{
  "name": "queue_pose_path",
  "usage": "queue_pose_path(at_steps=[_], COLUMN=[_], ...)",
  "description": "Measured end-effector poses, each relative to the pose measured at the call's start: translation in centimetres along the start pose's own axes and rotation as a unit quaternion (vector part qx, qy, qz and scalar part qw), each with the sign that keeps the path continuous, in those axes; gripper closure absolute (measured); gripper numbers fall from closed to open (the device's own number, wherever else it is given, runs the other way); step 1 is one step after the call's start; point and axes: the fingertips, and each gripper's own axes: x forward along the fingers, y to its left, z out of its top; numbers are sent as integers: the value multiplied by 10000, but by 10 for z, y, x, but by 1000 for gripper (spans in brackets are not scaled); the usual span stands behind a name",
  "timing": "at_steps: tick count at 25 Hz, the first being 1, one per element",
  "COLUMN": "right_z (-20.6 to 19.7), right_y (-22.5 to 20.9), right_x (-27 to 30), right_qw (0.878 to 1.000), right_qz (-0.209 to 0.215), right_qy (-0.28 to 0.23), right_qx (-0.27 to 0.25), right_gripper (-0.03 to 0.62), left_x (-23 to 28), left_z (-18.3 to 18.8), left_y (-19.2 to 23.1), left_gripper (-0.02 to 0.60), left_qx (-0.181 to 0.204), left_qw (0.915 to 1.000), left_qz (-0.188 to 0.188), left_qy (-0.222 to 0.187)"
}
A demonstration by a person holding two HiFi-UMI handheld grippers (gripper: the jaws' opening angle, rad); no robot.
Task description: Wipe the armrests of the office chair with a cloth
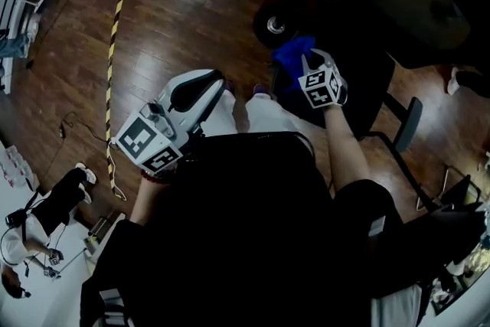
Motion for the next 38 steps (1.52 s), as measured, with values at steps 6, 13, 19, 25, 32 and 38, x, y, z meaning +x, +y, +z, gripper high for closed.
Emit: queue_pose_path(at_steps=[6, 13, 19, 25, 32, 38], right_z=[3, 37, 44, 37, 15, -20], right_y=[-2, -36, -26, 23, 107, 186], right_x=[20, 60, 73, 55, 14, -28], right_qw=[9998, 9995, 9915, 9797, 9643, 9425], right_qz=[-36, 53, 742, 1253, 1845, 2646], right_qy=[105, 179, 820, 953, 1194, 1323], right_qx=[-165, -257, -688, -1239, -1477, -1554], right_gripper=[546, 547, 553, 553, 553, 553], left_x=[-10, -26, -46, -57, -63, -55], left_z=[0, -16, -19, -9, 8, 16], left_y=[11, 20, 28, 39, 51, 52], left_gripper=[538, 538, 538, 538, 538, 538], left_qx=[-33, -7, -50, -184, -563, -596], left_qw=[9997, 9998, 9996, 9992, 9963, 9959], left_qz=[-130, 115, 259, 299, 99, -67], left_qy=[216, 191, 39, -165, -639, -675])
